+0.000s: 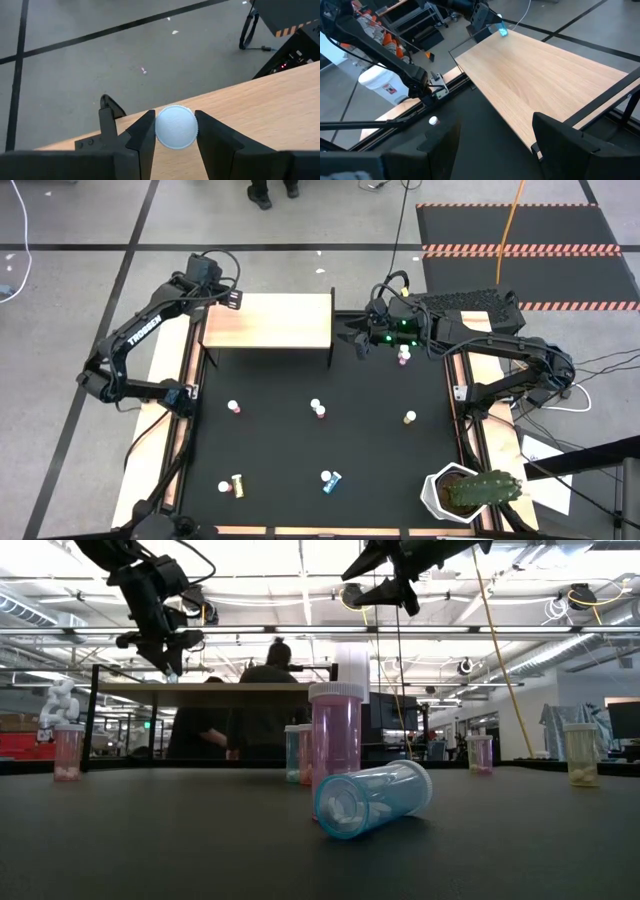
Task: Pick and place medicine bottles onto shelf by color
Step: Put the top left blue pill bottle on the shelf, then put the top left red pill bottle on the shelf
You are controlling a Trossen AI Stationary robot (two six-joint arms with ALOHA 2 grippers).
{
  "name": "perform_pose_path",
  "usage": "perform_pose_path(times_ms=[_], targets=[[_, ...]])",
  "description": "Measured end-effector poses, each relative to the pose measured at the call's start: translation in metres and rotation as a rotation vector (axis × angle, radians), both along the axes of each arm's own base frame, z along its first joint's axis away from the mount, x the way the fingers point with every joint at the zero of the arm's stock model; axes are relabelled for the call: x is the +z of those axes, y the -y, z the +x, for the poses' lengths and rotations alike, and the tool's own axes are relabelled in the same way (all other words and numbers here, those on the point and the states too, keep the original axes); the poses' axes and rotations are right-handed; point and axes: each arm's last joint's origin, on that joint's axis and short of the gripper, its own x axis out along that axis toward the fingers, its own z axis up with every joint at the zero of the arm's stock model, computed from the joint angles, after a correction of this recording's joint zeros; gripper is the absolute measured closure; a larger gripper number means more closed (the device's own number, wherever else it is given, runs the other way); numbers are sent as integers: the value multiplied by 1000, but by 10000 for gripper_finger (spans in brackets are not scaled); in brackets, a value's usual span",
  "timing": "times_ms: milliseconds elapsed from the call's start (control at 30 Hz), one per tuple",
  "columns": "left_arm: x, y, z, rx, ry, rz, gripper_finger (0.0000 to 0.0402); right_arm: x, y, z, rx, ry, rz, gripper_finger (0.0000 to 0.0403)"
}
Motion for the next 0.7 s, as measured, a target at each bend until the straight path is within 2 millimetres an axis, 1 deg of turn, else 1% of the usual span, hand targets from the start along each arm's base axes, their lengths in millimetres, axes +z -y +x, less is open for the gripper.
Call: perform_pose_path(times_ms=[300,400,500,700], targets=[[0,-1,0,-2,-1,2,270,4,0,1,-4,43,1,161],[0,0,0,-2,0,2,263,5,0,2,-4,56,-1,161],[0,0,0,1,1,-2,241,5,0,2,-6,57,6,161],[-1,1,0,-8,-3,-16,182,5,0,2,-11,61,21,161]])
